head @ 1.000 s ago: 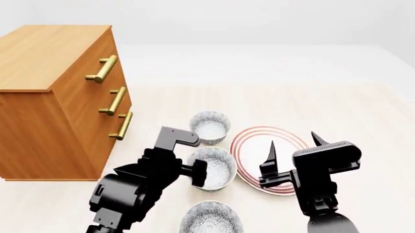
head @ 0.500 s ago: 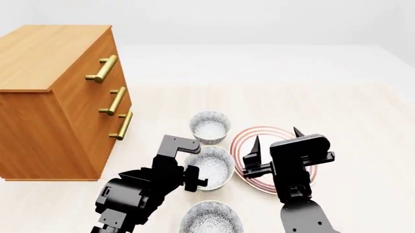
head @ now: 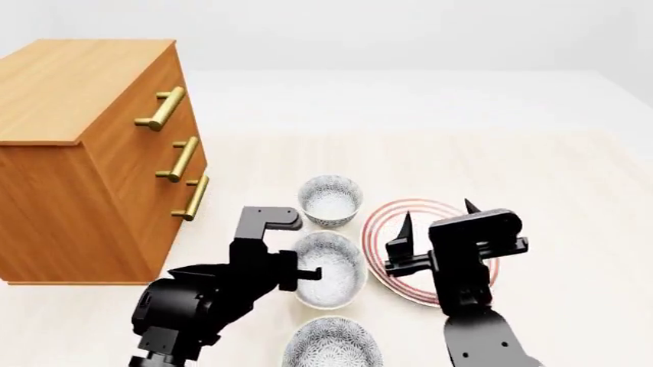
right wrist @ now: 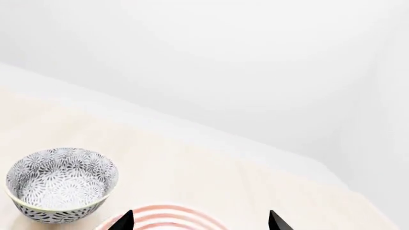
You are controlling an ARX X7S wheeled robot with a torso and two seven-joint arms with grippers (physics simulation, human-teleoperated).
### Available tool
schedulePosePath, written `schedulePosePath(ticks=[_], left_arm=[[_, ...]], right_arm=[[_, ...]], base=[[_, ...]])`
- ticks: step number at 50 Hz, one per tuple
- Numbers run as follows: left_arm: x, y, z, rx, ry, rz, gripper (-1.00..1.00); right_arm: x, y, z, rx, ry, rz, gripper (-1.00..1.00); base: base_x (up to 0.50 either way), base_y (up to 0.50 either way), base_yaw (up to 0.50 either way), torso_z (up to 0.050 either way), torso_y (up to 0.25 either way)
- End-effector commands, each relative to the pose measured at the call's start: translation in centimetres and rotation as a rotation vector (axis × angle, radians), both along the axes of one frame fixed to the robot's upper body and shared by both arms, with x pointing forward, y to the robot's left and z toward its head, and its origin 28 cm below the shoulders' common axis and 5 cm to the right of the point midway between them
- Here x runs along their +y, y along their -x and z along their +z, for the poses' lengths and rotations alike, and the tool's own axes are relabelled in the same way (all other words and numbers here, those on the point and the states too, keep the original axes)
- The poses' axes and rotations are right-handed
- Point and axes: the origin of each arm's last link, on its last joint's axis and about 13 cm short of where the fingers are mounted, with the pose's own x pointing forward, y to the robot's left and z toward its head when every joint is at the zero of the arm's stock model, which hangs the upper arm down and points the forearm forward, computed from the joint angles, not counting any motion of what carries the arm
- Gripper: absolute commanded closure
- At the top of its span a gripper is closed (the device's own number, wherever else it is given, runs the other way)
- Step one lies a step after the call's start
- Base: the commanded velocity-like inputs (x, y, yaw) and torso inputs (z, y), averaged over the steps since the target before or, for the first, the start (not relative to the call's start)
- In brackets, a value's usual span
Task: Stack the bowl in the middle on the bowl at the back.
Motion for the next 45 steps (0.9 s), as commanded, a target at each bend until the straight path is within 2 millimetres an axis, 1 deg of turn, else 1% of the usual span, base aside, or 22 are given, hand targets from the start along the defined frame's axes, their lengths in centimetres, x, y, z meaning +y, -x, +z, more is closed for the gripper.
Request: schedulePosePath(ticks=[1,4,8,22,29,37,45], left_arm=[[1.2,0.1,1.8,-0.039,0.080,0.044,1.00],[1.4,0.2,2.4,-0.060,0.107,0.042,1.00],[1.5,0.6,3.3,-0.091,0.136,0.023,1.00],[1.9,3.0,6.6,-0.165,0.231,-0.045,1.00],[2.2,5.1,7.4,-0.137,0.291,-0.070,1.00],[3.1,6.7,8.2,-0.102,0.357,-0.034,1.00],[3.7,9.6,9.8,-0.109,0.418,-0.030,1.00]], right_arm=[[-3.0,3.6,0.6,-0.013,-0.001,0.005,-1.00],[-3.5,4.2,0.7,-0.011,-0.002,0.004,-1.00],[-3.8,4.4,0.8,-0.005,0.004,0.003,-1.00],[-2.9,3.1,1.0,-0.001,0.013,0.001,-1.00],[-2.9,3.1,1.1,-0.006,0.009,-0.005,-1.00],[-3.2,3.3,1.1,-0.009,0.005,-0.012,-1.00],[-3.4,3.6,1.1,-0.009,0.002,-0.017,-1.00]], base=[[0.00,0.00,0.00,0.000,0.000],[0.00,0.00,0.00,0.000,0.000],[0.00,0.00,0.00,0.000,0.000],[0.00,0.00,0.00,0.000,0.000],[0.00,0.00,0.00,0.000,0.000],[0.00,0.00,0.00,0.000,0.000],[0.00,0.00,0.00,0.000,0.001]])
